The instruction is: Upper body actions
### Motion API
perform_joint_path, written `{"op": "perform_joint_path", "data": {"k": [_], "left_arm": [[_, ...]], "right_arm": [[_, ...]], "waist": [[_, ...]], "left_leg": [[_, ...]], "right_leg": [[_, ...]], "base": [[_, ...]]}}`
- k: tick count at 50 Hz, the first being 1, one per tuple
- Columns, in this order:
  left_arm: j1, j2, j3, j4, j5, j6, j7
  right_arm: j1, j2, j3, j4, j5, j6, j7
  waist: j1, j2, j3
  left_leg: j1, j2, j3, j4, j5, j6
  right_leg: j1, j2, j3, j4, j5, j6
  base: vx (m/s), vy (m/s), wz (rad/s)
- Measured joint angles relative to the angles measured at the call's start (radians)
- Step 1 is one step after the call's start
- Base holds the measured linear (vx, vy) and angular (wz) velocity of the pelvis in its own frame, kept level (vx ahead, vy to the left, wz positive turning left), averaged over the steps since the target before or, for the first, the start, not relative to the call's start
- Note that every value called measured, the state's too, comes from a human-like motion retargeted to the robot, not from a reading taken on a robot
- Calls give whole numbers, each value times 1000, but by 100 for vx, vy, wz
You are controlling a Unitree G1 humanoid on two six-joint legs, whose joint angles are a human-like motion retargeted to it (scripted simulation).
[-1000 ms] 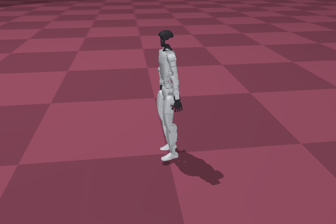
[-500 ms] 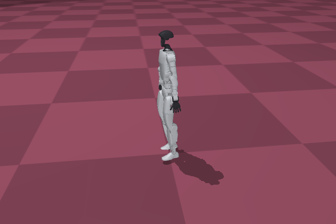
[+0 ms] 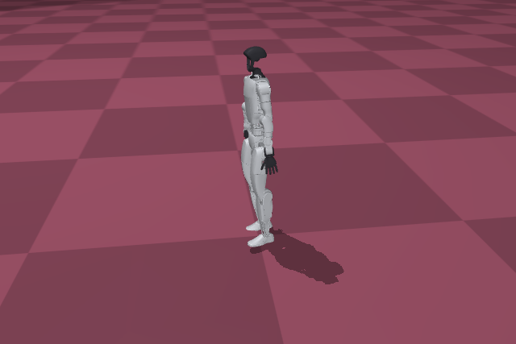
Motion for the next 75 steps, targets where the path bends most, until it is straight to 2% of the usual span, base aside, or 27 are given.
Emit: {"op": "perform_joint_path", "data": {"k": [75], "left_arm": [[-11, -3, -16, 32, -64, 10, -32]], "right_arm": [[-5, -1, 0, 5, 2, 17, -33]], "waist": [[0, 9, 8]], "left_leg": [[-5, 9, 7, 1, 14, 8]], "right_leg": [[-11, 7, 3, 6, 13, -13]], "base": [[0, 0, 0]]}}
